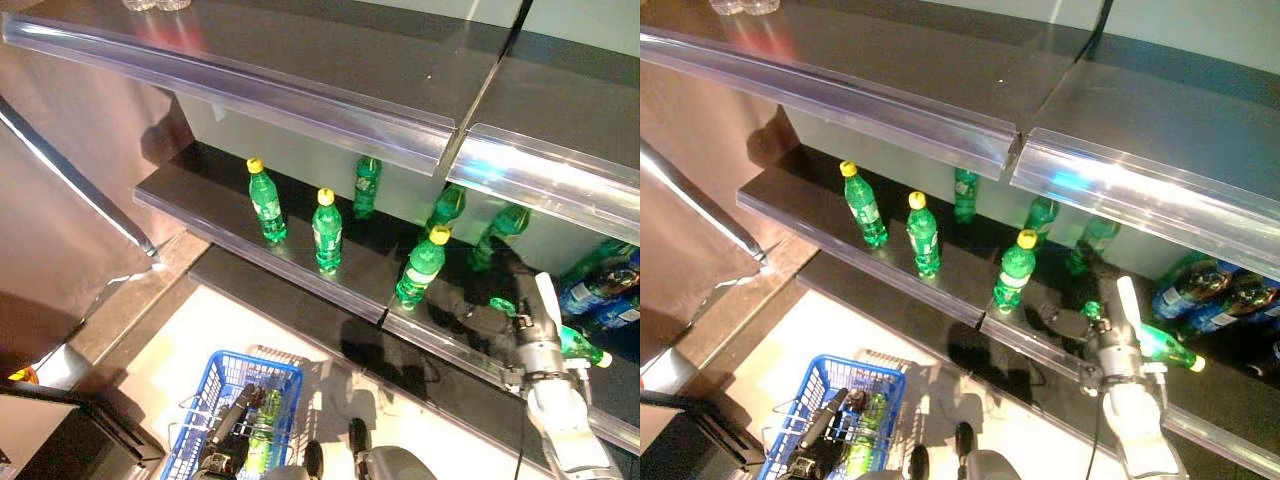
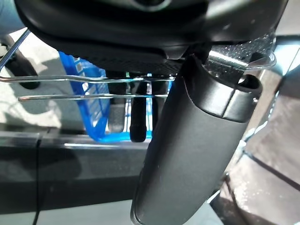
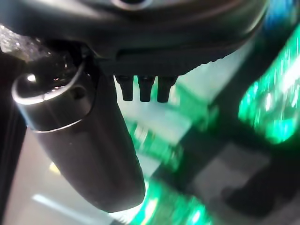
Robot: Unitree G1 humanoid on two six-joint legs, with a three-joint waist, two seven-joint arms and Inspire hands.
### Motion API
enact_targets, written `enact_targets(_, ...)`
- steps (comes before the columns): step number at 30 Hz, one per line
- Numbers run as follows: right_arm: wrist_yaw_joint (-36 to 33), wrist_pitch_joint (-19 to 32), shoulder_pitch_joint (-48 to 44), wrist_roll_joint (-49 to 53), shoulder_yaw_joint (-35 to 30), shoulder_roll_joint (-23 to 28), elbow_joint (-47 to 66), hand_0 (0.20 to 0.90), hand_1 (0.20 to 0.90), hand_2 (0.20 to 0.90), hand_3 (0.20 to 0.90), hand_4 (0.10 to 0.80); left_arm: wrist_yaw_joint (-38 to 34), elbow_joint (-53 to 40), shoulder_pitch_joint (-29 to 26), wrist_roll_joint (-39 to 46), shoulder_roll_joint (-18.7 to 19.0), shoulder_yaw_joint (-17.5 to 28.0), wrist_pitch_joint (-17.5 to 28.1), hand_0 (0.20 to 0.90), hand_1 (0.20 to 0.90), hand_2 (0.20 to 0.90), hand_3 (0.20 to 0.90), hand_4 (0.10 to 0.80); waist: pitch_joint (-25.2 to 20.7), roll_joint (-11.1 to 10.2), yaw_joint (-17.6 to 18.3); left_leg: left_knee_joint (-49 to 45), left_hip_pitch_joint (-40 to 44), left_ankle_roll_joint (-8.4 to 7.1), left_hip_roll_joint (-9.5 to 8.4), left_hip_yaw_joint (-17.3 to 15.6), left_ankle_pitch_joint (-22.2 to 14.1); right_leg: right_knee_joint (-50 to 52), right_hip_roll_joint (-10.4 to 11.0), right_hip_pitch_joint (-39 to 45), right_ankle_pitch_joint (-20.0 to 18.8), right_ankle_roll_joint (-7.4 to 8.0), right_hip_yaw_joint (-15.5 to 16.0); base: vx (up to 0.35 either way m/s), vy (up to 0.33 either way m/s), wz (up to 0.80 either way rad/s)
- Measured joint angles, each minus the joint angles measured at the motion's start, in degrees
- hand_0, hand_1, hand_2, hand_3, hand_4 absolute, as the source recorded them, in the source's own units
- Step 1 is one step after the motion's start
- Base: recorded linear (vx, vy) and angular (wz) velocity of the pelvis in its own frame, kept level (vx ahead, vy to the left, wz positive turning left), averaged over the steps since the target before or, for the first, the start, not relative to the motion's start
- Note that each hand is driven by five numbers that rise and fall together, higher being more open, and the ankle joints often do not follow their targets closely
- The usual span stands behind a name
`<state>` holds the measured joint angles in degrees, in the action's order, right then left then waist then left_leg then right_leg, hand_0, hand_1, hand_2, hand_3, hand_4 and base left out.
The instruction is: Pick up the drink and place into the basket.
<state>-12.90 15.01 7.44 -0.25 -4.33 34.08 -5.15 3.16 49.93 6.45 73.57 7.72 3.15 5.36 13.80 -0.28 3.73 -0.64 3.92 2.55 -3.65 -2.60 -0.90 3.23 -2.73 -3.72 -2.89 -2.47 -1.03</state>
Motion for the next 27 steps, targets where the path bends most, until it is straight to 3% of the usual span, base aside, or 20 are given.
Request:
enact_targets(3, -0.08, -1.93, 0.02, -2.22, -0.50, 3.54, -0.01, 0.900, 0.900, 0.900, 0.900, 0.800, 0.00, 0.00, -0.04, 0.01, 1.25, 0.21, -0.01, 0.300, 0.300, 0.300, 0.200, 0.100, 0.81, -1.37, 0.58, 0.00, -0.32, 0.13, 0.12, -1.46, 0.03, -1.31, -0.23, -0.12, -1.20, 0.64, -1.28, -0.063, 0.009, -0.24)
enact_targets(9, 0.63, -4.51, 0.09, -4.41, -2.48, 5.39, -0.10, 0.900, 0.900, 0.900, 0.900, 0.800, -0.01, 0.01, -0.45, -0.10, 2.63, 0.25, -0.15, 0.300, 0.300, 0.300, 0.200, 0.100, 2.29, -3.83, 2.76, 0.01, -1.22, 0.51, 0.07, -3.42, 0.06, -1.82, -0.29, -1.47, -2.05, 1.90, -2.70, -0.017, -0.015, -0.17)
enact_targets(14, 1.86, -6.25, -0.47, -7.17, -2.08, 9.24, -3.15, 0.900, 0.900, 0.900, 0.900, 0.800, -0.03, 0.01, -2.86, -0.23, 2.67, 0.21, -1.48, 0.300, 0.300, 0.300, 0.200, 0.100, 3.52, -4.14, 2.67, 0.01, -1.19, 0.74, 0.03, -4.87, 0.01, -2.66, -0.39, -1.28, -2.83, 2.86, -3.98, 0.005, -0.023, -0.14)
enact_targets(27, 5.26, -8.23, -4.02, -13.46, 1.66, 12.17, -9.52, 0.900, 0.900, 0.900, 0.900, 0.800, -0.03, 0.01, -5.15, -0.39, 4.59, 0.15, -2.35, 0.300, 0.300, 0.300, 0.200, 0.100, 6.27, -4.25, 2.63, 0.01, 0.28, 1.01, 0.10, -4.90, -0.20, -3.76, -0.56, 0.60, -3.28, 2.61, -4.17, 0.056, -0.006, -0.01)
